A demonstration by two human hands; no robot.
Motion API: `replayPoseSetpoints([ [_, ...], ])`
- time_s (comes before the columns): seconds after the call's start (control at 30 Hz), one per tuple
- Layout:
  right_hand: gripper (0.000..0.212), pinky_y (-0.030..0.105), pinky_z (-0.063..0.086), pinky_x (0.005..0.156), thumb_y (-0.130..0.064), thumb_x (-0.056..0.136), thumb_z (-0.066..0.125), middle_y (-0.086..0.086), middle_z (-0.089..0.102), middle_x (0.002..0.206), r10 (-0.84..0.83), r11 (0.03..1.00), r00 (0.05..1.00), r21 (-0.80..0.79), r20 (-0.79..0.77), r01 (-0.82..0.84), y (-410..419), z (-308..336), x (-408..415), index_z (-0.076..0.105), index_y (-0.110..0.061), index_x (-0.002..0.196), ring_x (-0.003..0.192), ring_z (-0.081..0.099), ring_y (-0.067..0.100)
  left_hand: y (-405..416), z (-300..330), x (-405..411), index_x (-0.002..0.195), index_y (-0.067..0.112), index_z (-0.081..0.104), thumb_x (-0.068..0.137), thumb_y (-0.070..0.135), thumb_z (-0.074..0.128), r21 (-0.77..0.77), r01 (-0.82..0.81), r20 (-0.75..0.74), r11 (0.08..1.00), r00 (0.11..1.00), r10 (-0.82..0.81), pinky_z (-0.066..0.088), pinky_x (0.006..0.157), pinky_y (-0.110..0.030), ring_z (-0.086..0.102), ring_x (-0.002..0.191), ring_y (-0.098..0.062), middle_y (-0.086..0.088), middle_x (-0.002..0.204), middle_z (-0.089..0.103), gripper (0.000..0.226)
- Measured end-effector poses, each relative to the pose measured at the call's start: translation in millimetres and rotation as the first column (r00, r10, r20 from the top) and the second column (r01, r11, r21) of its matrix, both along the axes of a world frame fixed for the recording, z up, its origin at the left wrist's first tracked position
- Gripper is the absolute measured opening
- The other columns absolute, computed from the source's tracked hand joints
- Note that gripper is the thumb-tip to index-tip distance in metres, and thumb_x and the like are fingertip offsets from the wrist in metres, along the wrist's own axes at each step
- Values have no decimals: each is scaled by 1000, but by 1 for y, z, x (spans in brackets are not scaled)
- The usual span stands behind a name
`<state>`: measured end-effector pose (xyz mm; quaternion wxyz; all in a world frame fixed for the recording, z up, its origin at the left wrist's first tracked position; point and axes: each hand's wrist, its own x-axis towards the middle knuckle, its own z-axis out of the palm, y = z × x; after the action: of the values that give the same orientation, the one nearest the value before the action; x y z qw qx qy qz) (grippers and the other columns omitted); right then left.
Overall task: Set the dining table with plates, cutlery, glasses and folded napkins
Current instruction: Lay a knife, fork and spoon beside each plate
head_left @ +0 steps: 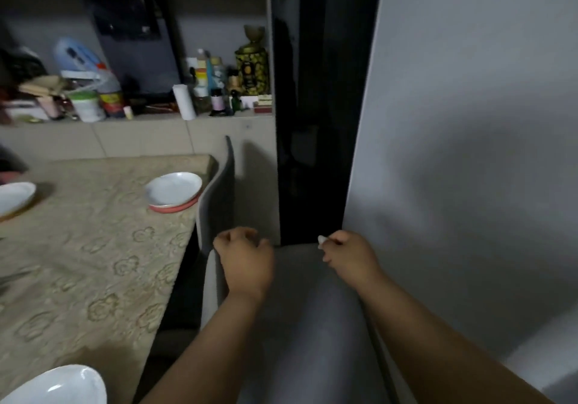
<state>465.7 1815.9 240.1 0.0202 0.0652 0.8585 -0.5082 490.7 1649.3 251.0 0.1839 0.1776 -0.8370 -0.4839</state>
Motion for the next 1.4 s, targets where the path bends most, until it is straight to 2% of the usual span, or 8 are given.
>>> replayPoseSetpoints([
  [0.2, 30, 39, 53, 76, -35, 92, 57, -1, 64, 67, 256, 967, 966, -27, 35, -255, -48, 0, -96, 66, -9, 79, 70, 62, 20, -31, -8, -45, 129, -1, 52, 87, 15, 59, -9, -330, 18, 944, 944, 330, 32, 112, -38, 32, 136, -30, -13, 149, 23, 45],
  [0.37, 28, 40, 53, 78, -34, 92, 57, 1, 64, 68, 485, 874, 874, -31, 24, -484, -136, 4, -147, 66, -12, 78, 73, 63, 23, -88, -19, -65, 151, 5, 14, 88, 20, 60, 55, -584, 86, 810, 811, 579, 23, 117, -44, 20, 143, -33, -15, 156, 12, 79],
  [0.47, 25, 45, 54, 83, -34, 90, 58, 6, 68, 75, 593, 805, 805, -16, -18, -593, -194, 4, -169, 67, -14, 79, 81, 65, 28, -126, -31, -74, 152, 11, 12, 87, 25, 61, 83, -691, 111, 718, 723, 682, 22, 116, -44, 22, 140, -35, -18, 156, 11, 83],
  [0.6, 24, 38, 51, 83, -33, 91, 57, 7, 68, 82, 695, 718, 718, 24, -36, -695, -258, 1, -193, 68, -12, 87, 84, 64, 25, -170, -36, -84, 153, 21, 13, 91, 39, 54, 48, -763, 218, 644, 637, 739, 14, 116, -49, 10, 143, -37, -15, 158, 3, 76],
  [0.8, 30, 36, 51, 78, -38, 90, 57, 9, 69, 83, 852, 513, 520, 98, 63, -853, -355, -17, -196, 63, -10, 81, 83, 65, 28, -225, -55, -60, 151, 35, 17, 88, 65, 22, -210, -738, 414, 641, 527, 742, 0, 117, -46, -9, 146, -31, -8, 161, -6, 70],
  [0.97, 25, 26, 41, 61, -39, 92, 53, 1, 62, 76, 939, 307, 329, 185, 102, -934, -437, -29, -177, 59, -16, 82, 76, 59, 22, -252, -56, -42, 150, 44, 3, 93, 64, 26, -157, -805, 496, 573, 437, 750, -7, 116, -51, -16, 146, -29, -5, 160, -15, 65],
  [1.2, 19, 26, 38, 67, -30, 92, 52, 6, 64, 100, 983, 92, 135, 296, 127, -951, -553, -67, -167, 59, -14, 101, 82, 54, 22, -291, -88, -37, 147, 51, 0, 89, 70, 24, -154, -875, 550, 458, 309, 775, -9, 114, -54, -21, 145, -25, 0, 160, -16, 65],
  [1.4, 30, 26, 40, 70, -24, 90, 55, 11, 62, 113, 988, -13, 48, 397, 144, -918, -635, -105, -166, 54, -8, 115, 99, 60, 28, -321, -109, -55, 149, 47, -1, 92, 65, 25, -122, -895, 514, 430, 313, 798, -10, 118, -46, -22, 145, -16, 4, 160, -14, 65],
])
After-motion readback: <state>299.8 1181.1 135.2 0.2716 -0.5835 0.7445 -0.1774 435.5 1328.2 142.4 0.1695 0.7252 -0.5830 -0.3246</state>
